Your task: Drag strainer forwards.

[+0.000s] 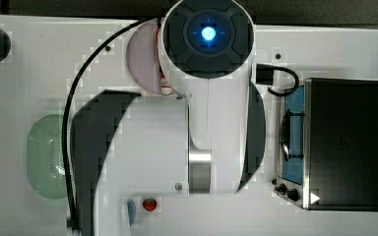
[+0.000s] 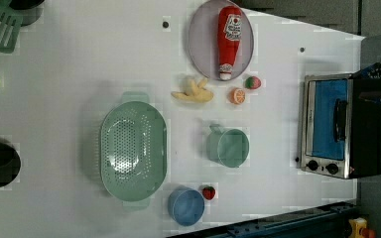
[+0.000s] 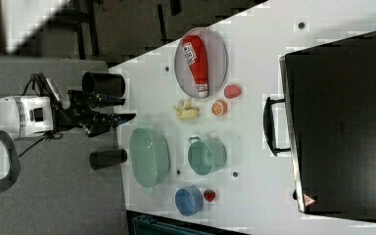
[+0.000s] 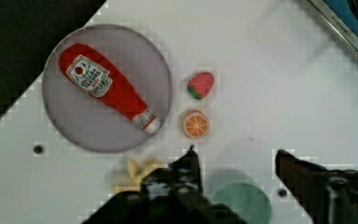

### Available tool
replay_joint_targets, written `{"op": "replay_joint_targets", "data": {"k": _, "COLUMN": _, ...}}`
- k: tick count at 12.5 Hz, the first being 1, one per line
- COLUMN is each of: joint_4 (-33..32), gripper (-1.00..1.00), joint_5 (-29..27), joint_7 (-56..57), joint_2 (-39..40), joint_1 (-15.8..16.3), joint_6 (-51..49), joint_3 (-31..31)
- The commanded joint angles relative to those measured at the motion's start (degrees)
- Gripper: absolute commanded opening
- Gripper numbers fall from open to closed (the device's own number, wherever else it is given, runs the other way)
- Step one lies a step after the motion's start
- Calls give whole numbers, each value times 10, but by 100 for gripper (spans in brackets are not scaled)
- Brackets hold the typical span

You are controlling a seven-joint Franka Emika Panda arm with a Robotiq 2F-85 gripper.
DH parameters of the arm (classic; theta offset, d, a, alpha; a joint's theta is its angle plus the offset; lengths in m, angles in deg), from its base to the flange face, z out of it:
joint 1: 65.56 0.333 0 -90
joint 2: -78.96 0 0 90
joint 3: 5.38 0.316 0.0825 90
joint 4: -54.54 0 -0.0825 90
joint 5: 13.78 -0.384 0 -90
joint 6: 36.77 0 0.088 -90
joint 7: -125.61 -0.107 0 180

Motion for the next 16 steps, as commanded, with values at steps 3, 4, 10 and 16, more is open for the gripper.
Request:
{"op": "replay_joint_targets", "data": {"k": 3, "joint_4": -152, "gripper": 99, "joint_5": -22, "joint_7": 8, "joint_2": -198, "joint_1": -49, "joint_6": -66, "joint_3": 37}}
{"op": "replay_joint_targets", "data": {"k": 4, "joint_4": -160, "gripper": 100, "joint_5": -22, "joint_7": 7, "joint_2": -192, "joint_1": -45, "joint_6": -64, "joint_3": 49}}
{"op": "replay_joint_targets", "data": {"k": 10, "joint_4": -184, "gripper": 100, "joint_5": -22, "joint_7": -98, "joint_2": -107, "joint_1": -16, "joint_6": 35, "joint_3": 172}}
{"op": "replay_joint_targets", "data": {"k": 16, "joint_4": -185, "gripper": 100, "joint_5": -20, "joint_7": -381, "joint_2": 30, "joint_1": -7, "joint_6": 177, "joint_3": 296}}
